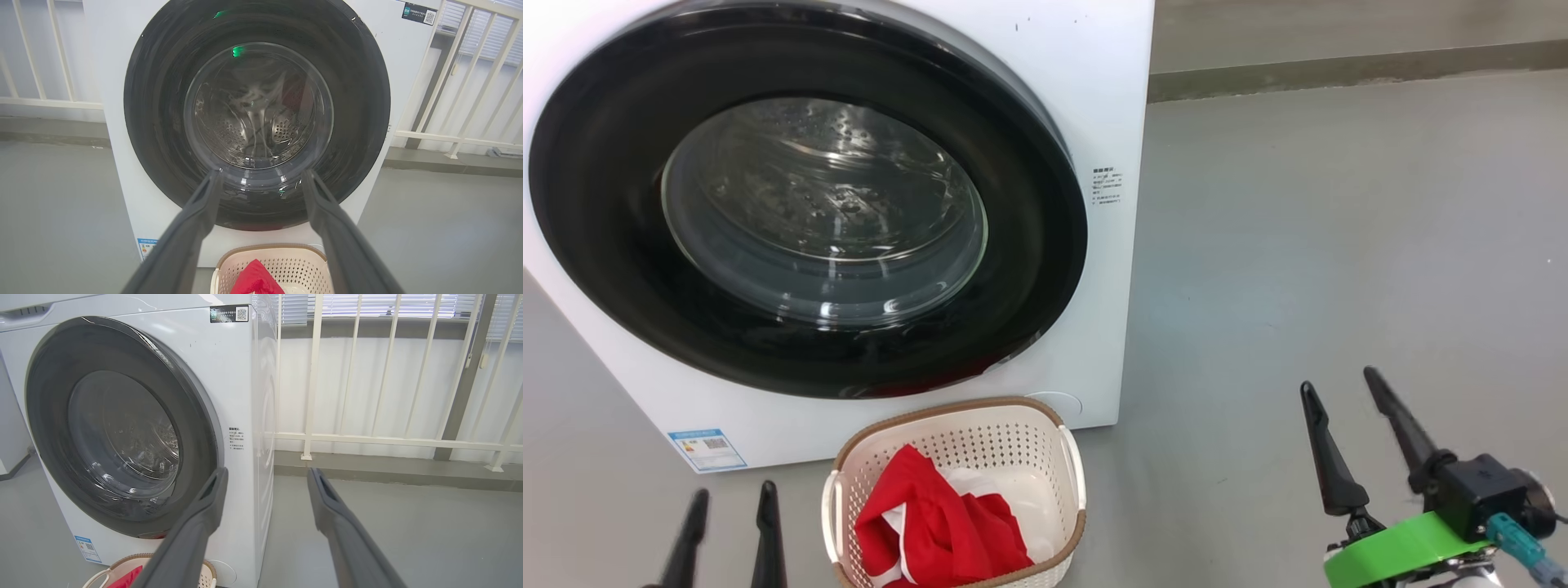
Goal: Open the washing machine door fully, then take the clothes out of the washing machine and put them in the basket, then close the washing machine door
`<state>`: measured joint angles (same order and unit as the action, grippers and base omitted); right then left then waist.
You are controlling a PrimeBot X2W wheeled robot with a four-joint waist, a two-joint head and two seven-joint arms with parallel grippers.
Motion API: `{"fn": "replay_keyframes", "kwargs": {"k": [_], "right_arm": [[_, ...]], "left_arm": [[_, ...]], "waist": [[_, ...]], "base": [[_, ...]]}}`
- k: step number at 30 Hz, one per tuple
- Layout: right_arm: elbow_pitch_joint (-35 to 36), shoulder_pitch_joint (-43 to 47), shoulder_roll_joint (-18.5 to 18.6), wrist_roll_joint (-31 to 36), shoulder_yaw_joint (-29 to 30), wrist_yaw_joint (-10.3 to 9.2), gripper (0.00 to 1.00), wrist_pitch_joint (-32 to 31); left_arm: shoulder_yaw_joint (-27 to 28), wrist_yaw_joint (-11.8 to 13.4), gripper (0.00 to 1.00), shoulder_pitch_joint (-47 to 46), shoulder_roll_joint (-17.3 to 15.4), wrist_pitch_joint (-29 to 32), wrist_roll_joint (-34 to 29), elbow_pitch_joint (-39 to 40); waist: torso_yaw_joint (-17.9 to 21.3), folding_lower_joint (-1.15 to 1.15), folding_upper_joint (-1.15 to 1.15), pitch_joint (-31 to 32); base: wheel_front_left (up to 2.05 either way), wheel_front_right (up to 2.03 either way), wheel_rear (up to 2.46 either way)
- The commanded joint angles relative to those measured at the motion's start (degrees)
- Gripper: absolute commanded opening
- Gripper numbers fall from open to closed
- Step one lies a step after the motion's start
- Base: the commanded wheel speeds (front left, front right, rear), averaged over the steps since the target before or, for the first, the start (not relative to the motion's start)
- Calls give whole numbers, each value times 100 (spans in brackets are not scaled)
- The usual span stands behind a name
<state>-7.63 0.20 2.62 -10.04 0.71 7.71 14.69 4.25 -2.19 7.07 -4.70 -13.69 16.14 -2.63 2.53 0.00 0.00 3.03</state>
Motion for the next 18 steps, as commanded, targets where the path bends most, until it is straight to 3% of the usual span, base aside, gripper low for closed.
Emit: {"fn": "replay_keyframes", "kwargs": {"k": [1,9,15,18], "right_arm": [[1,0,0,0,1,0,0,0],[-611,328,-121,-31,-15,1,0,-15],[-605,287,-105,-436,2,0,0,-106],[-606,269,-97,-638,10,-1,0,-152]], "left_arm": [[-1,26,0,1,-1,0,-1,0],[-80,20,0,57,222,17,27,-593],[-57,-7,0,-10,220,122,390,-620],[-53,-20,0,-38,219,168,573,-632]], "waist": [[-2,0,0,0],[-3,0,0,0],[-15,13,0,-3],[-21,5,0,-14]], "base": [[0,0,0],[0,0,0],[0,0,0],[0,0,0]]}}
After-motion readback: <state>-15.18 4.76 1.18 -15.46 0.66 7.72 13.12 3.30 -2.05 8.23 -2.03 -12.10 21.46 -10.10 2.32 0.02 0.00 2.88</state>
